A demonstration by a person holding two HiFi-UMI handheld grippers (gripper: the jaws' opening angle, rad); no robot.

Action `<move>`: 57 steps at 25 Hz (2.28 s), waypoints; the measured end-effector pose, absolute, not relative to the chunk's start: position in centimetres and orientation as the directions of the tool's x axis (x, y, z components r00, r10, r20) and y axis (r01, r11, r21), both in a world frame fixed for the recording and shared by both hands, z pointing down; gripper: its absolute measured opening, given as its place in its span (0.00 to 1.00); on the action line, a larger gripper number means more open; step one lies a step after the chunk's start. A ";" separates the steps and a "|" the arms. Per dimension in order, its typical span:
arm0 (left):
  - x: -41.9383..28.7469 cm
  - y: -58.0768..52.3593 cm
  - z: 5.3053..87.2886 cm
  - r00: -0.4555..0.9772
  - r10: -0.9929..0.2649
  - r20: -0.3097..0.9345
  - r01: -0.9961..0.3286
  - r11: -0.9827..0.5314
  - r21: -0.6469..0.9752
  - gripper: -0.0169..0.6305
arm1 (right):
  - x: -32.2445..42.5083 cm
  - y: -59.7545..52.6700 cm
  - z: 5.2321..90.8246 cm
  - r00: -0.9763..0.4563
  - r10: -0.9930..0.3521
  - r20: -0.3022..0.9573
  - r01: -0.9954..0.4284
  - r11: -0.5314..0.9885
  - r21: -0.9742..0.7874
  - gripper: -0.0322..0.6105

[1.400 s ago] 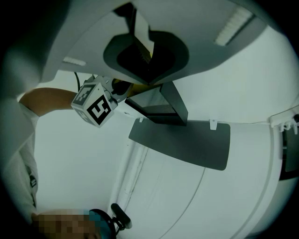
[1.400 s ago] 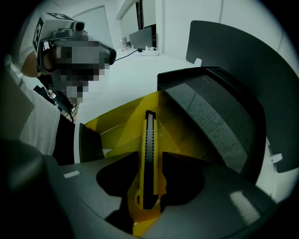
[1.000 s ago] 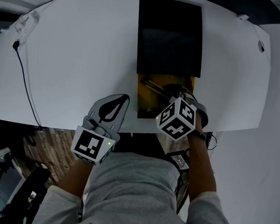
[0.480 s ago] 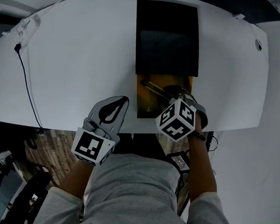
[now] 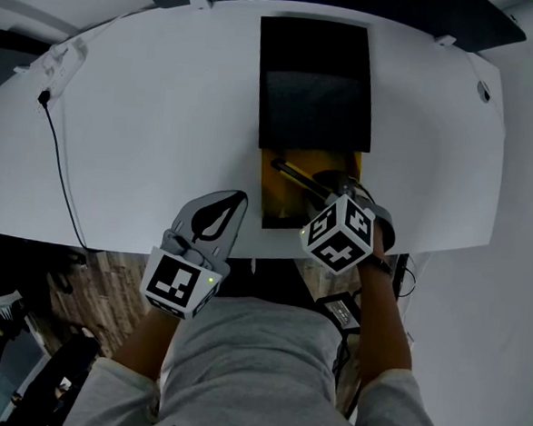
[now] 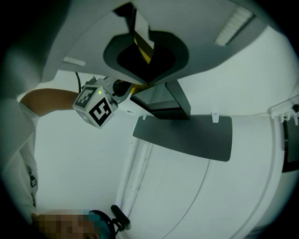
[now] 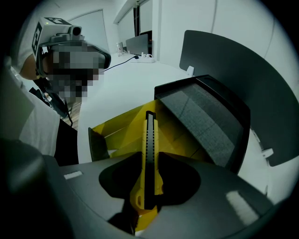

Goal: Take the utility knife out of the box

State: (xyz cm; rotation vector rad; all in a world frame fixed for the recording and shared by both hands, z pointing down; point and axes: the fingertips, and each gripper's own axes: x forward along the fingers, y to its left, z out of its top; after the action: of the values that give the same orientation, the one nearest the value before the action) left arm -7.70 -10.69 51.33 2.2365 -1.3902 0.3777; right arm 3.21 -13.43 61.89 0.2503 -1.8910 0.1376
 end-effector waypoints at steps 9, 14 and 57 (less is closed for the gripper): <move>-7.5 -11.1 49.7 0.454 -0.772 0.445 -0.891 -0.394 0.226 0.03 | 3.3 -13.9 60.0 -0.346 -0.130 0.929 -0.279 0.960 0.030 0.25; -7.5 -11.3 48.7 0.455 -0.773 0.442 -0.890 -0.408 0.203 0.03 | 3.3 -14.0 58.5 -0.374 -0.152 0.915 -0.306 0.951 0.033 0.25; -6.2 -11.2 38.6 0.471 -0.831 0.298 -0.882 -0.447 0.147 0.03 | 5.9 -12.3 42.3 -0.621 -0.480 0.619 -0.610 0.793 0.003 0.26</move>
State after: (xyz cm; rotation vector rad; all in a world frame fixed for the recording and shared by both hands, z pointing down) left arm -6.19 -11.21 38.57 2.4414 -1.4615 0.2631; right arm 5.93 -12.33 42.27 0.8047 -2.3610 0.2747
